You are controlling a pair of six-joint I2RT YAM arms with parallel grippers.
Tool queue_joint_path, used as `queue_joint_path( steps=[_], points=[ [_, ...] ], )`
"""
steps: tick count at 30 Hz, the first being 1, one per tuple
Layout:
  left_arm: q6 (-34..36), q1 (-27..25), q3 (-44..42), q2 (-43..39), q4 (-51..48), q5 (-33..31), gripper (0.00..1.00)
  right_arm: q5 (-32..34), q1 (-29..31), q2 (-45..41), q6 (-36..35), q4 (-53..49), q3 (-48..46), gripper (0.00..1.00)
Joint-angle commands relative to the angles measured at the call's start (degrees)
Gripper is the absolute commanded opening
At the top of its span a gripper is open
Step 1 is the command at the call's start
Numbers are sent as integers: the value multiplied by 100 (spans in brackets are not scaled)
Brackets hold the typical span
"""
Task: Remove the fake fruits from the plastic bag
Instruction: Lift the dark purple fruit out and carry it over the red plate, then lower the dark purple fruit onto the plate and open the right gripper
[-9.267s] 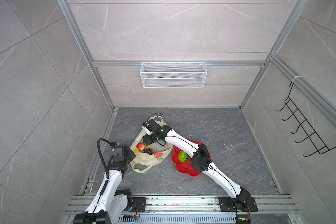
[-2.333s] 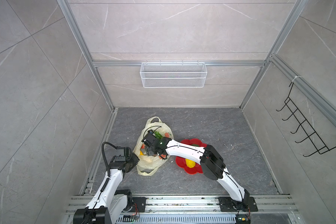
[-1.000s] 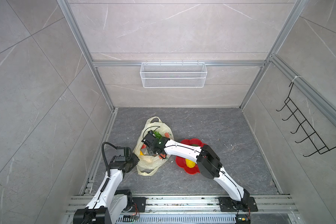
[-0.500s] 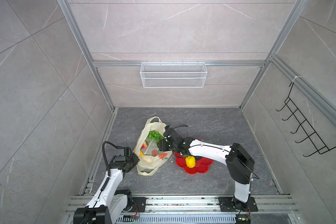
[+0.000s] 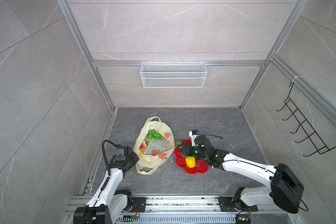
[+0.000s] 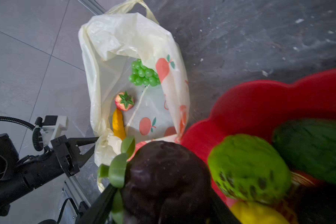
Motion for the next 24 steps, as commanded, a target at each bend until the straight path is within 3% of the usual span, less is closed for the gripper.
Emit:
queue_joint_path(
  steps=[1,14,24],
  points=[
    [152,-27,194,35,114,-80,0,-150,-79,-540,192,67,-387,59],
    [156,-30,221,125,105,-78,0,-50,-342,-2304,557,-1100,-1625,58],
    [155,-27,224,139,98,-60,0,-255,-606,-2088,814,-512,-2329,57]
  ],
)
